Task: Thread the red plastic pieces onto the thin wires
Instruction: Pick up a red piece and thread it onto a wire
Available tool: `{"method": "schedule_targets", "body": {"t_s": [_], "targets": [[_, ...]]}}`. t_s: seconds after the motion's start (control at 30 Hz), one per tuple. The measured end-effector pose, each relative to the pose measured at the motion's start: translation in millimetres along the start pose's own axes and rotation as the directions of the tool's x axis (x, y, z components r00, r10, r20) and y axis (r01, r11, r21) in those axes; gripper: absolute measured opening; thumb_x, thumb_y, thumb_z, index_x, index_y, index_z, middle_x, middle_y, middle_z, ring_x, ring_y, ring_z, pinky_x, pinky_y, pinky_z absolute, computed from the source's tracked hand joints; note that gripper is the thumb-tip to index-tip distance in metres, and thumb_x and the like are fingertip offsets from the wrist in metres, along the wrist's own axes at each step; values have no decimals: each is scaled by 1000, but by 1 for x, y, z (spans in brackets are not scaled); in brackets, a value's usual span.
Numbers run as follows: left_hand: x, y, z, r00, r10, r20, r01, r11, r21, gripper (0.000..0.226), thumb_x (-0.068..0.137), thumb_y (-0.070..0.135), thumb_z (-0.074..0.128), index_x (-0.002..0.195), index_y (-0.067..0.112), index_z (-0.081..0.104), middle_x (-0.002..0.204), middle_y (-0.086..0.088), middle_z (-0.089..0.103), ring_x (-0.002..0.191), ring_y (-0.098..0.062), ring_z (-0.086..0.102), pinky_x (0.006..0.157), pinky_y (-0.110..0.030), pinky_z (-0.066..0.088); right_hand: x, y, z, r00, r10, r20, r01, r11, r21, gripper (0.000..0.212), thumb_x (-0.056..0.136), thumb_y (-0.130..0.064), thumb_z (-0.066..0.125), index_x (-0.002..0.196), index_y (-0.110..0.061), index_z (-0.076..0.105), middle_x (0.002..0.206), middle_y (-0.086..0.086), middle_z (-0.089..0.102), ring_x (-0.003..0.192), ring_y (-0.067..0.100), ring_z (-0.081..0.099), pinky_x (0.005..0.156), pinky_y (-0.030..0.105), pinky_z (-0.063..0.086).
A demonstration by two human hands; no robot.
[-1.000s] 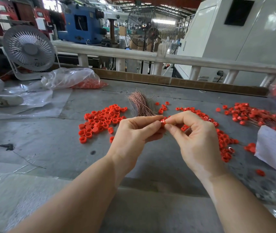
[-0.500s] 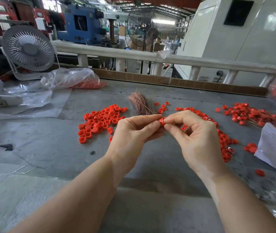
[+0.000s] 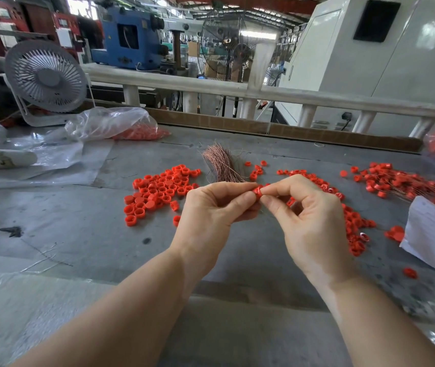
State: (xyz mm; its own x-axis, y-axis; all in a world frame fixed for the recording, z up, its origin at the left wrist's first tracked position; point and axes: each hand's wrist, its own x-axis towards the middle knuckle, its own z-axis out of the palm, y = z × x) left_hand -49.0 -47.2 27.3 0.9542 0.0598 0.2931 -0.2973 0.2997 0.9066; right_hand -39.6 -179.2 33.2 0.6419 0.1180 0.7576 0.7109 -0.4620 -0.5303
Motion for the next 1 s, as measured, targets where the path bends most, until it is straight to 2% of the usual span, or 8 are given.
{"method": "schedule_targets", "body": {"t_s": [0.17,0.33,0.57,0.8,0.9,1.0], "targets": [[0,-1,0,1000,0,-5,0,1000,3,19,80,-5,61,79,11,70,67,-3,71,63,-10,66,61,-17,53,0,-1,0,1000,8,21,-8,1000,-11,6,78,-10,63,78,-9,69,73,-2,63,73,5,54,68,7,37],[0,0,0,1000,-4,-1,4,1000,6,18,79,-5,62,79,11,70,66,-4,71,61,-10,65,60,-17,53,1,-4,0,999,-15,38,16,999,-41,8,79,-9,62,77,-6,69,73,-3,59,72,6,52,67,10,37],[0,0,-1,999,-34,-4,34,999,-23,15,80,-6,60,80,7,69,63,-3,69,58,-9,64,57,-16,52,0,-4,1,996,-89,32,93,986,-139,7,79,-6,62,76,-3,68,71,1,57,69,16,52,63,28,42],[1,0,-1,997,-77,-19,76,996,-51,14,79,-4,60,81,7,69,66,-4,70,60,-9,65,59,-17,54,-2,-5,4,996,-82,40,87,987,-138,7,78,-8,62,78,-5,68,74,1,58,70,16,52,62,30,44],[1,-1,-1,992,-119,-31,116,990,-77,12,76,1,62,80,8,70,72,-8,71,70,-16,65,68,-24,57,-4,-6,5,996,-83,28,86,982,-166,9,72,-12,69,78,-7,67,73,-3,55,68,11,47,62,22,37],[1,0,-1,988,-157,1,157,988,-5,11,80,6,61,83,10,72,76,-8,71,74,-16,64,71,-26,55,-4,-5,4,994,-104,-17,97,970,-222,12,68,-10,76,75,-7,66,72,-4,56,68,10,46,64,17,34]]}}
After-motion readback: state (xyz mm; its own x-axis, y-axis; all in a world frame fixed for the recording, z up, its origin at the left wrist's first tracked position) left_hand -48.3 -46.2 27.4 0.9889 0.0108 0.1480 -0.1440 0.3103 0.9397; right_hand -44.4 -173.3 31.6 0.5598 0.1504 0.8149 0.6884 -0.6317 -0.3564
